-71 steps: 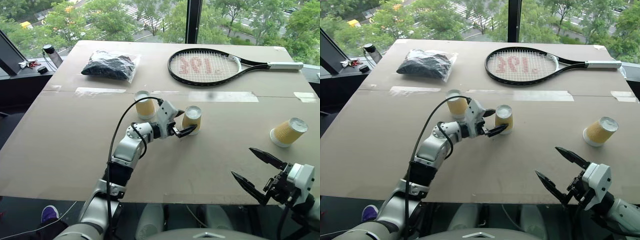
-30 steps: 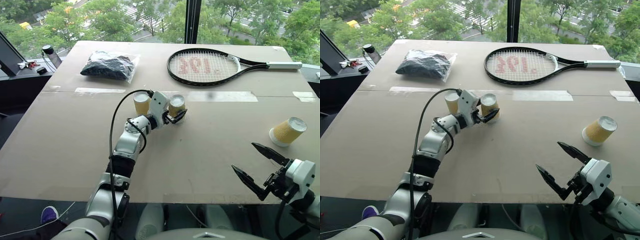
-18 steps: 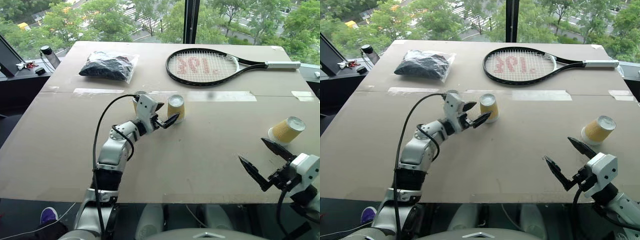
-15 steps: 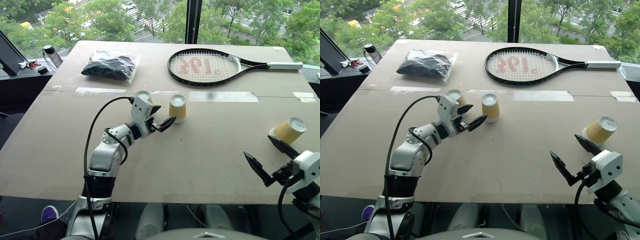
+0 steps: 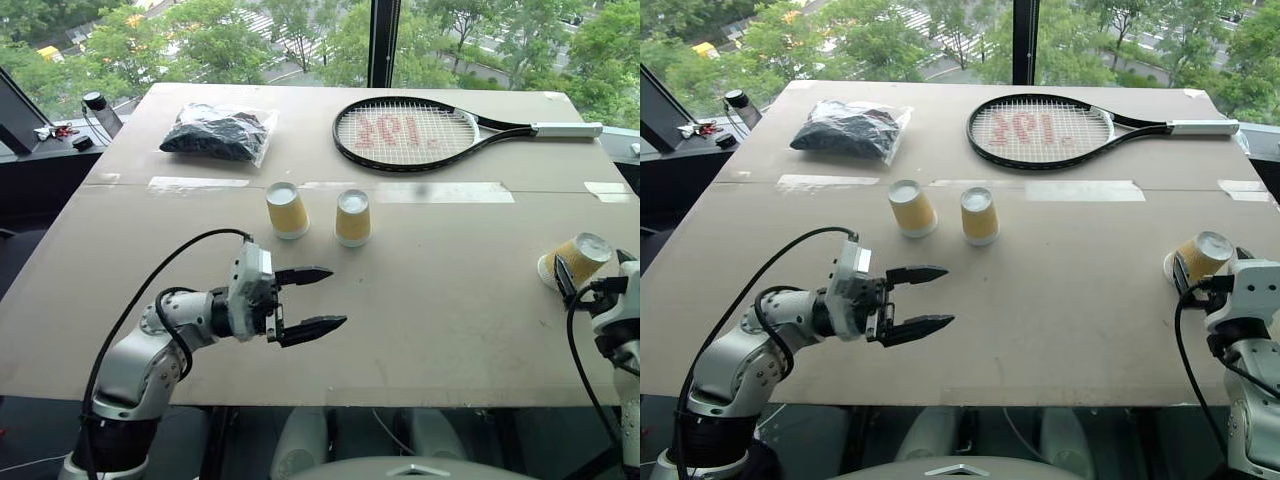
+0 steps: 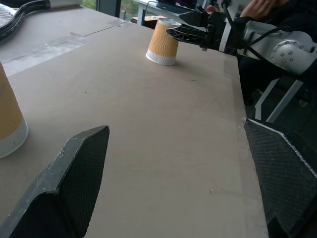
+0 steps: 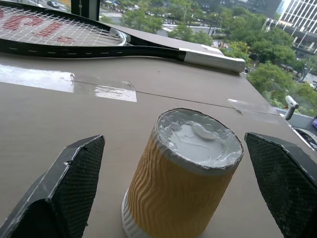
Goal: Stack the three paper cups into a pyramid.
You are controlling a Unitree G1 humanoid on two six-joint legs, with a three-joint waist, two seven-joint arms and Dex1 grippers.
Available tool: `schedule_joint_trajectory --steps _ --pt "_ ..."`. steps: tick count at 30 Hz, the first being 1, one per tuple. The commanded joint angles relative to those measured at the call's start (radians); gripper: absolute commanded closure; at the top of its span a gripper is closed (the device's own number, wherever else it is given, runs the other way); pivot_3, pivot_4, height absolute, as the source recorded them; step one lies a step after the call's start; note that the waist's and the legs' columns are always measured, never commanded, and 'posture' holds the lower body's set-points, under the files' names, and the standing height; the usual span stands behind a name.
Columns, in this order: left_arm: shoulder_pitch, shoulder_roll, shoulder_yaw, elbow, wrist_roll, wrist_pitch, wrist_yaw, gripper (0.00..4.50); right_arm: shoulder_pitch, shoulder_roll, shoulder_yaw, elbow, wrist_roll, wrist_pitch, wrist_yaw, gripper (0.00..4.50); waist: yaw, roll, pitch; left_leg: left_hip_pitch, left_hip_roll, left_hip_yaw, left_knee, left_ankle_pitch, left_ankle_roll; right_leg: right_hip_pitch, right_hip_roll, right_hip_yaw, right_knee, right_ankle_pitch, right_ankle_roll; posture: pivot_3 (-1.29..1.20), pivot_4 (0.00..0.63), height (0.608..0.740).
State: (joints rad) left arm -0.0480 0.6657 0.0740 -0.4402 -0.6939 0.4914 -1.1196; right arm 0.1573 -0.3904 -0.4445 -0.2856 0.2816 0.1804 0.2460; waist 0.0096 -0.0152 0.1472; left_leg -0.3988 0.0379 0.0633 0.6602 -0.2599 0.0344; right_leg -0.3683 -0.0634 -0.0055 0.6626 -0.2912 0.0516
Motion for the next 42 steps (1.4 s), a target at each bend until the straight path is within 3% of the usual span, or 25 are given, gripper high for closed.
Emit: schedule_joint_trajectory --steps 1,9,12,15,21,25,33,42 --pt "0.010 0.017 0.023 -0.075 -0.057 0.018 0.006 0.05 -0.048 -0.014 -0.032 0.028 0.025 0.043 -0.022 0.00 0.001 0.000 0.000 0.000 0.000 0.000 0.000 0.000 0.000 0.000 0.000 0.000 0.000 0.000 0.000 0.00 0.150 0.740" --pt "0.008 0.022 0.027 -0.098 -0.074 0.030 0.047 0.05 -0.127 -0.028 -0.036 0.069 0.032 0.097 -0.040 0.00 0.000 0.000 0.000 0.000 0.000 0.000 0.000 -0.001 0.001 0.000 0.001 0.000 0.000 0.000 0.000 0.00 0.150 0.740" --pt "0.019 0.028 0.035 -0.096 -0.071 0.026 0.056 0.00 -0.129 -0.027 -0.040 0.057 0.039 0.107 -0.045 0.85 0.000 0.000 0.000 0.000 0.000 0.000 0.000 -0.002 0.004 0.000 0.001 0.000 0.000 0.000 0.000 0.00 0.150 0.740" --pt "0.039 0.032 0.051 -0.083 -0.072 0.012 0.054 0.00 -0.115 -0.036 -0.038 0.035 0.041 0.113 -0.035 2.12 -0.001 0.000 0.000 0.000 0.000 0.000 -0.001 -0.002 0.004 0.000 0.001 0.001 0.000 0.000 0.000 0.00 0.150 0.740" --pt "0.093 0.019 0.101 -0.018 -0.055 -0.019 0.059 0.00 -0.055 -0.139 0.037 -0.122 0.144 0.179 0.176 2.12 -0.004 0.001 0.001 0.000 0.000 0.001 -0.001 -0.002 0.004 -0.001 0.001 0.001 0.000 0.000 0.000 0.00 0.150 0.740" --pt "0.133 -0.002 0.108 0.008 -0.017 -0.069 0.071 0.00 -0.165 -0.179 0.158 -0.200 0.254 0.302 0.261 2.12 -0.027 0.001 0.001 0.001 0.001 0.001 -0.001 -0.003 0.005 -0.001 0.001 0.001 0.000 0.000 0.000 0.00 0.150 0.740" --pt "0.222 -0.026 0.181 -0.012 -0.038 -0.078 0.122 0.00 -0.500 -0.093 0.479 0.023 0.087 0.220 0.326 2.12 -0.019 -0.001 0.001 -0.002 0.001 0.000 -0.001 -0.003 0.005 -0.003 0.001 0.000 0.000 0.000 0.000 0.00 0.150 0.740" --pt "0.292 -0.029 0.245 -0.017 -0.020 -0.109 0.161 0.00 -0.657 0.019 0.579 0.236 -0.027 0.121 0.341 2.12 -0.024 -0.002 0.002 -0.003 0.000 0.000 -0.002 -0.002 0.004 -0.004 -0.001 0.000 0.000 0.000 0.000 0.00 0.150 0.740"
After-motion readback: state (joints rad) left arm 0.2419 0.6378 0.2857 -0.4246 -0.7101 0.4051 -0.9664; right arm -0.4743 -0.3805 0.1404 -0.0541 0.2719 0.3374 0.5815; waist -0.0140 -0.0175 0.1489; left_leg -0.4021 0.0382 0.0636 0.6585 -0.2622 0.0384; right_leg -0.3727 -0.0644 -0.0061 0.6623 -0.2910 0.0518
